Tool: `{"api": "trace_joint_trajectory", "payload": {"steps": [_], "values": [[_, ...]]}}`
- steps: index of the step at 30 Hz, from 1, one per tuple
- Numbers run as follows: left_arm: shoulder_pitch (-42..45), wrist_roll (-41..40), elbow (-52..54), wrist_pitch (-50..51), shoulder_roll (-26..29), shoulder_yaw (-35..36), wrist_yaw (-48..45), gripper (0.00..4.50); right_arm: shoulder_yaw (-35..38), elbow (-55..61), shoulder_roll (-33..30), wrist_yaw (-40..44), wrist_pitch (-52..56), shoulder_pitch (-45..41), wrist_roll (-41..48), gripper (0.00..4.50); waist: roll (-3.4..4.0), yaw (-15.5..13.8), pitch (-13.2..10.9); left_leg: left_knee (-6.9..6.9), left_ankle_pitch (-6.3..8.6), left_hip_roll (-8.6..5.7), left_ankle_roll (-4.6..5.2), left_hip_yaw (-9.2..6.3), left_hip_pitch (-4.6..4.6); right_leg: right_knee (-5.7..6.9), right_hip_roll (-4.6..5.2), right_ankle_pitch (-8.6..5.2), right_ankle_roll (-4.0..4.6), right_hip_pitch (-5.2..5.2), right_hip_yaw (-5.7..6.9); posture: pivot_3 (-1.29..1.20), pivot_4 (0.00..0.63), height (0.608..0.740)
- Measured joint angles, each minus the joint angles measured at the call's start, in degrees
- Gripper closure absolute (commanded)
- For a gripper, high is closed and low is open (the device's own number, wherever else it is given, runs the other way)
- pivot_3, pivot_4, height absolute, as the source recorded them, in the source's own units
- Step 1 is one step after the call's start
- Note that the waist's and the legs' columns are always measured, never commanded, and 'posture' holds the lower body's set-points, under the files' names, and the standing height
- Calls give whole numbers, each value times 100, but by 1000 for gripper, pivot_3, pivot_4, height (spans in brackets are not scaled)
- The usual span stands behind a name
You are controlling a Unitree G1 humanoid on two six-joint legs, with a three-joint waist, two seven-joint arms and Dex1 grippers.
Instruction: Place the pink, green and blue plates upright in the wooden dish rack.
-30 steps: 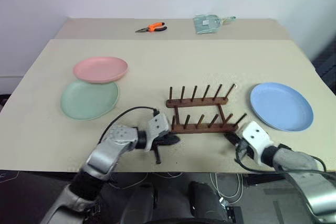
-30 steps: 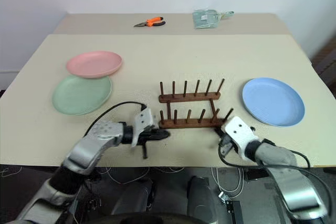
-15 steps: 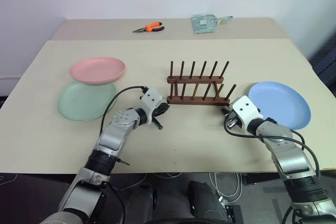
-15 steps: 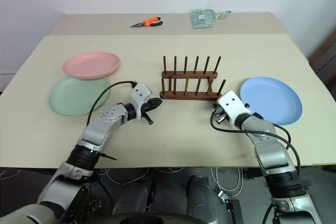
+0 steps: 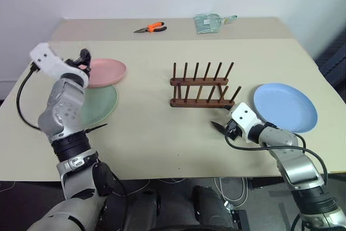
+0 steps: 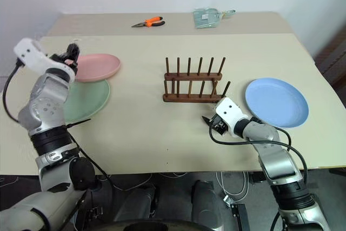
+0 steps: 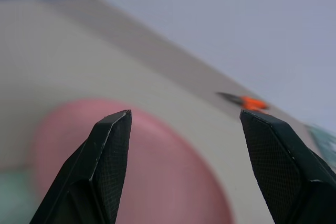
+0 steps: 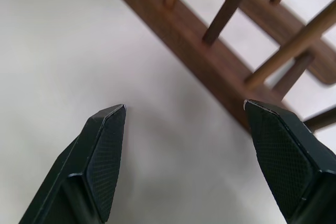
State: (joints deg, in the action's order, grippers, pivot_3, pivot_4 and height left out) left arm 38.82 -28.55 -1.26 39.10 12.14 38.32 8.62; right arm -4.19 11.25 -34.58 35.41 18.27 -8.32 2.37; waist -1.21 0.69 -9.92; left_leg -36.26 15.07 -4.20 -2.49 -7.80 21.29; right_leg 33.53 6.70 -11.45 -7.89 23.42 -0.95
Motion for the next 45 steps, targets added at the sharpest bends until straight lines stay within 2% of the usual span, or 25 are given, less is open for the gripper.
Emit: {"api": "trace_joint_trajectory", "payload": {"steps": [4, 9, 12, 17, 18, 20, 23, 27, 32, 36, 39, 45], "values": [[-163, -712, 339, 538, -181, 703, 701, 1145, -23, -136, -3, 68, -81, -54, -21, 846, -9, -42, -2, -5, 0, -2, 0, -2, 2, 0, 1, 1, 1, -3, 1, 0, 150, 740], [-195, -1434, 261, 1011, -373, 971, 1129, 1145, -28, -143, 3, 89, -161, -56, -93, 846, -11, -108, -3, -7, 0, -3, -1, -1, 1, 0, 1, 1, 2, -4, 1, 0, 150, 740], [46, -1721, -431, 959, -333, 1090, 1210, 1959, -27, -143, 17, 45, -206, -57, -128, 846, -12, -140, -3, -7, -2, -4, -4, -1, 1, 3, 0, 2, 2, -4, 2, 0, 150, 740], [520, -1865, -1658, 581, -21, 1099, 1061, 4398, 42, -45, 40, -38, -242, -3, -148, 846, -13, -137, -2, -4, -2, -4, -4, 1, 1, 0, 0, 2, 3, -2, 1, 0, 150, 740], [551, -1889, -1784, 548, 21, 1091, 1032, 4496, 78, 28, 36, -27, -221, 24, -112, 592, -13, -133, -2, -3, -2, -4, -4, 1, 2, 0, 0, 2, 3, -1, 1, 0, 150, 740], [616, -2002, -1890, 525, 39, 1055, 858, 4500, 223, 286, -62, 75, -80, 115, 31, 15, -15, -134, -3, -2, -2, -4, -5, 0, 5, -1, 0, 2, 3, 1, 1, 0, 150, 740], [553, -2022, -1454, 759, 87, 449, 282, 4500, 536, 1029, -435, 411, 356, 120, 455, 15, -25, -133, -13, -5, -2, -4, -5, 0, 10, 0, 0, 2, 3, 3, 1, 0, 150, 740], [546, -2081, -453, 1052, -34, -536, -259, 4500, 500, 1663, -514, 495, 462, -602, 531, 15, -33, -126, -14, -3, -2, -2, -5, 3, 1, -1, 0, 2, 3, -3, 1, 0, 150, 740], [622, -1861, 278, 1326, -388, -2063, -537, 4500, -551, 1392, -524, 407, -357, -1935, -595, 15, -34, -125, -15, -1, -3, -3, -7, 6, 6, -3, 0, 3, 4, 3, 0, 0, 150, 740], [885, -1638, 505, 1404, -380, -2690, -655, 4500, -1284, 594, -529, 136, -1291, -2521, -1877, 15, -34, -109, -15, 3, -10, -2, -18, 8, 6, -4, 0, 3, 5, 7, -2, 0, 150, 740], [1002, -1621, 625, 1512, -456, -2808, -653, 4500, -1683, 2, -511, -51, -1692, -2623, -2606, 907, -34, -111, -15, 3, -10, -3, -19, 9, 6, -6, 0, 3, 5, 7, -4, 0, 150, 740], [1017, -1612, 640, 1796, -521, -2794, -561, 4500, -1833, -428, -423, -408, -1984, -2649, -3353, 3966, -32, -108, -17, 3, -13, -3, -24, 9, 8, -5, 0, 3, 6, 10, -6, 0, 150, 740]]}}
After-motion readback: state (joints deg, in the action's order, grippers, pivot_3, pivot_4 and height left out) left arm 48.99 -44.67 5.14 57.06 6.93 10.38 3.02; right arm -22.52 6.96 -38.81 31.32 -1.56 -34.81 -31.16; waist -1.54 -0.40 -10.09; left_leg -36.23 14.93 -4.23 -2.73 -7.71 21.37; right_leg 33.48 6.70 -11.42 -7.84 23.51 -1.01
